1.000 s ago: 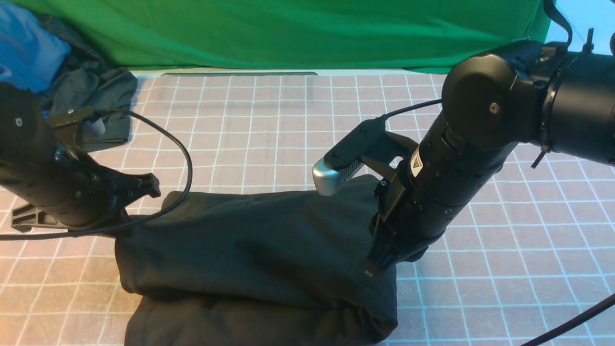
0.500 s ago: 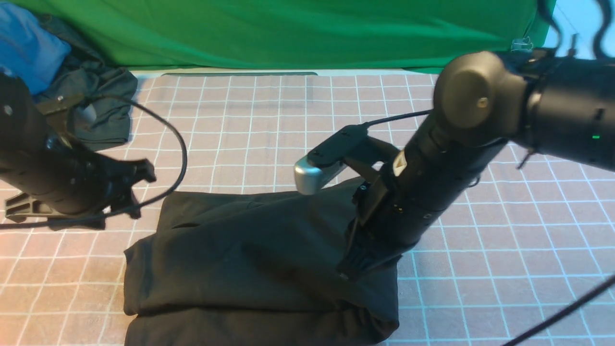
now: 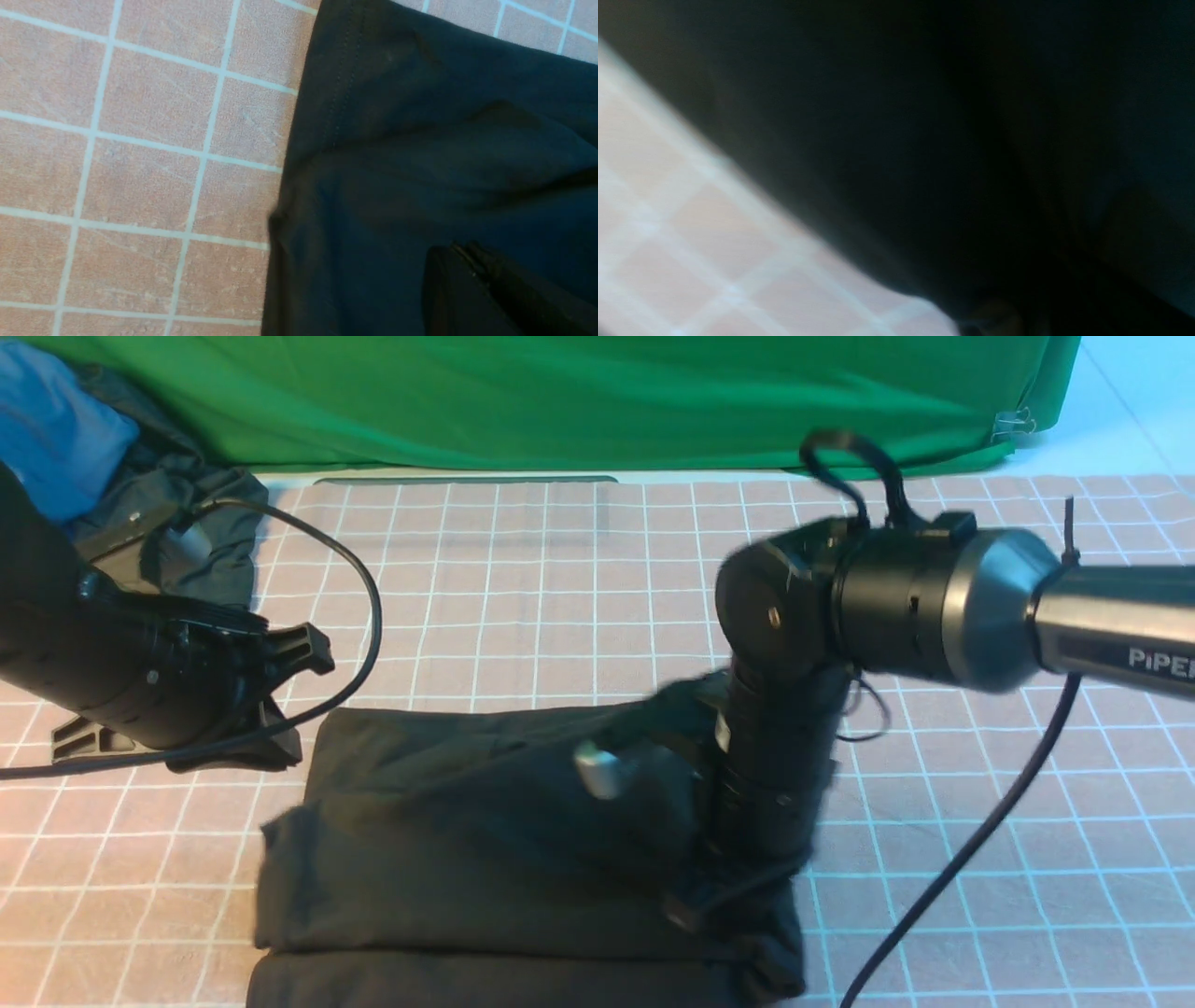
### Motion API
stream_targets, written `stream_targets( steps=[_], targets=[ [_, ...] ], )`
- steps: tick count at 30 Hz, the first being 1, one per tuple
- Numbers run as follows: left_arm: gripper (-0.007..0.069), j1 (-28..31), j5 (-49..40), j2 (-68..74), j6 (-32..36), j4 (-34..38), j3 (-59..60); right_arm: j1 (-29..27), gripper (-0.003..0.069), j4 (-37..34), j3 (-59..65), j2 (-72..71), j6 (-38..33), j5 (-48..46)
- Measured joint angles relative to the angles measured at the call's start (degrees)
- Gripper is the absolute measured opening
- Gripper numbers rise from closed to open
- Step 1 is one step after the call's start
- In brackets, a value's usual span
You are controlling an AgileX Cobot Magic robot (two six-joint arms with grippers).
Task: Fold a long-sleeved shirt over a pink coffee tablecloth.
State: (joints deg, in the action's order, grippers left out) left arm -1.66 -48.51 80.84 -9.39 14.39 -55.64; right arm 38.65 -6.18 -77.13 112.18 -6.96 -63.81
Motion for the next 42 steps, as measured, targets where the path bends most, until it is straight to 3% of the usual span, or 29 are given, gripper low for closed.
stream_targets(
  steps=[7, 13, 24, 29, 36, 42],
  targets=[
    [0.0014, 0.0, -0.6, 0.0, 1.0, 0.1, 0.0, 0.0, 0.0069, 3.2, 2.9, -1.8, 3.6, 2.2],
    [0.0014, 0.0, -0.8, 0.0, 1.7, 1.1, 0.0, 0.0, 0.007, 3.9, -3.6, -5.3, 3.6, 2.2],
    [0.0022, -1.5, 3.7, 2.6, 15.4, 10.8, 0.0, -2.2, 0.007, 4.6, -11.1, -9.2, 2.3, -1.2],
    [0.0143, -9.3, 8.3, 8.4, 18.5, 11.4, 0.0, -2.4, 0.007, 4.8, -11.1, -9.3, 2.3, -2.4],
    [0.0418, -14.3, 17.5, 14.0, 18.8, 9.0, 0.0, -2.5, 0.007, 4.8, -11.1, -9.3, 2.1, -2.4],
    [0.0496, -14.3, 18.5, 16.4, 20.0, 9.0, 0.0, -2.6, 0.007, 4.8, -11.1, -9.3, 2.0, -1.7]
  ],
)
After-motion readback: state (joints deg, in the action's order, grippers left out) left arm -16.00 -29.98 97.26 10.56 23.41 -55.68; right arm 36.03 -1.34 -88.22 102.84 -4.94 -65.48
